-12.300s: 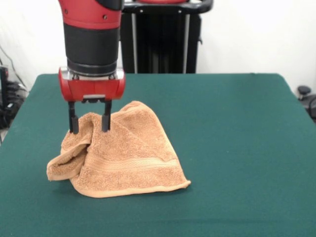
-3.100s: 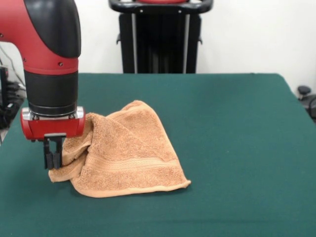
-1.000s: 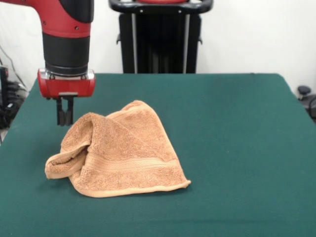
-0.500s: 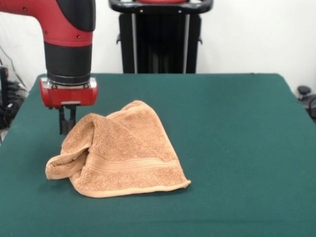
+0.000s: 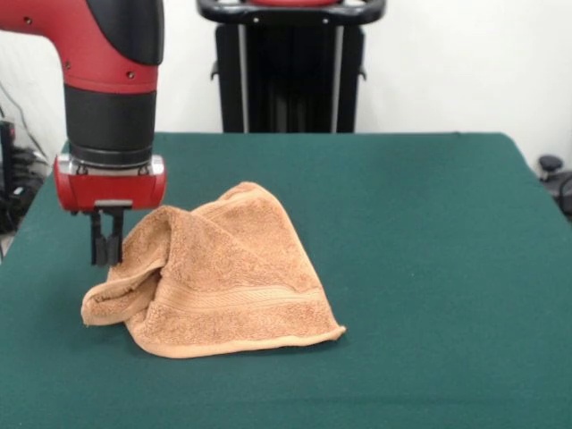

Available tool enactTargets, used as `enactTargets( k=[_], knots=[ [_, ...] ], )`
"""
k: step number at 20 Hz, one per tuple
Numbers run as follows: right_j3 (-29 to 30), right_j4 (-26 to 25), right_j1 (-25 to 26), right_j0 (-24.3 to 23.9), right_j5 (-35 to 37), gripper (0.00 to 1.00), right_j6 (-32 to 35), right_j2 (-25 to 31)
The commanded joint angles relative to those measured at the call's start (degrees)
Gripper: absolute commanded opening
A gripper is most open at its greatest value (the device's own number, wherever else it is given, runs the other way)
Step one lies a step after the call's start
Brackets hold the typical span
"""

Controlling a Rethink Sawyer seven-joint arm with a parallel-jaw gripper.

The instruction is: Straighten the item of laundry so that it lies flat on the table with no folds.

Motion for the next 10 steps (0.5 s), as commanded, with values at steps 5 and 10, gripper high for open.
enactTargets(
  k=[5, 10],
  knots=[
    [-6.2, 2.5, 5.5, 2.8, 10.0, 0.0, -4.8, 8.4],
    [-7.1, 2.4, 6.2, 2.9, 10.1, 0.0, -4.5, 8.8]
  ],
)
